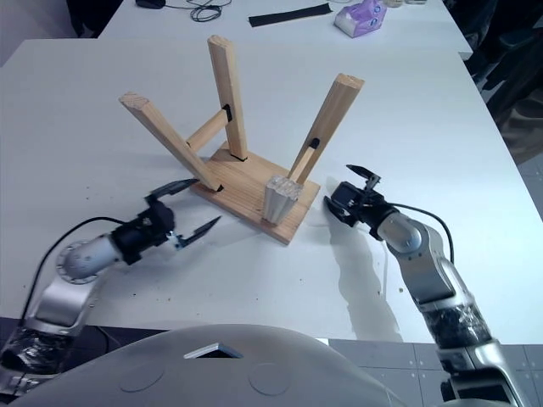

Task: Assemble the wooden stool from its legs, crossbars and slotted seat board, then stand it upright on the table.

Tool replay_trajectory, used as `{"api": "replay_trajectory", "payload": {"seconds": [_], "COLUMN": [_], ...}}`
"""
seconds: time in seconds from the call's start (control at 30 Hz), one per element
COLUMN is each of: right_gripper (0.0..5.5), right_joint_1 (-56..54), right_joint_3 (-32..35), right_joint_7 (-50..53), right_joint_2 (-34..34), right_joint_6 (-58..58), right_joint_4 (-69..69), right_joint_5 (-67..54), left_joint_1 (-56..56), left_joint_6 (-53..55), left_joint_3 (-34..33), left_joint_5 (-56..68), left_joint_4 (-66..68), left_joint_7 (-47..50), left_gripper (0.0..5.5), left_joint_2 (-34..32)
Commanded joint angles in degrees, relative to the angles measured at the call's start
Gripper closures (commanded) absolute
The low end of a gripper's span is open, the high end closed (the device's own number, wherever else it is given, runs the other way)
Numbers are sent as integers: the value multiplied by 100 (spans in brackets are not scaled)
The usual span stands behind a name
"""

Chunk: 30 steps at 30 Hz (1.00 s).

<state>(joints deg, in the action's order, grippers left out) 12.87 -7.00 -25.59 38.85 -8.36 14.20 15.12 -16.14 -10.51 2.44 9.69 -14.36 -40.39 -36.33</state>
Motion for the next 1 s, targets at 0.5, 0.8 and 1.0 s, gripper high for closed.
{"api": "replay_trajectory", "payload": {"seconds": [0.5,0.8,1.0], "right_gripper": [96,96,96], "right_joint_1": [923,447,501], "right_joint_3": [-665,-976,-957], "right_joint_7": [-769,-720,-445], "right_joint_2": [-217,-324,-426], "right_joint_6": [-1559,-1551,-1322], "right_joint_4": [1840,1533,1096], "right_joint_5": [-316,-208,-135], "left_joint_1": [3305,2491,1558], "left_joint_6": [-1674,-2864,-2588], "left_joint_3": [270,1073,1269], "left_joint_5": [-1978,-2256,-1779], "left_joint_4": [5571,5686,4128], "left_joint_7": [1822,1413,988], "left_gripper": [174,174,174], "left_joint_2": [546,704,493]}}
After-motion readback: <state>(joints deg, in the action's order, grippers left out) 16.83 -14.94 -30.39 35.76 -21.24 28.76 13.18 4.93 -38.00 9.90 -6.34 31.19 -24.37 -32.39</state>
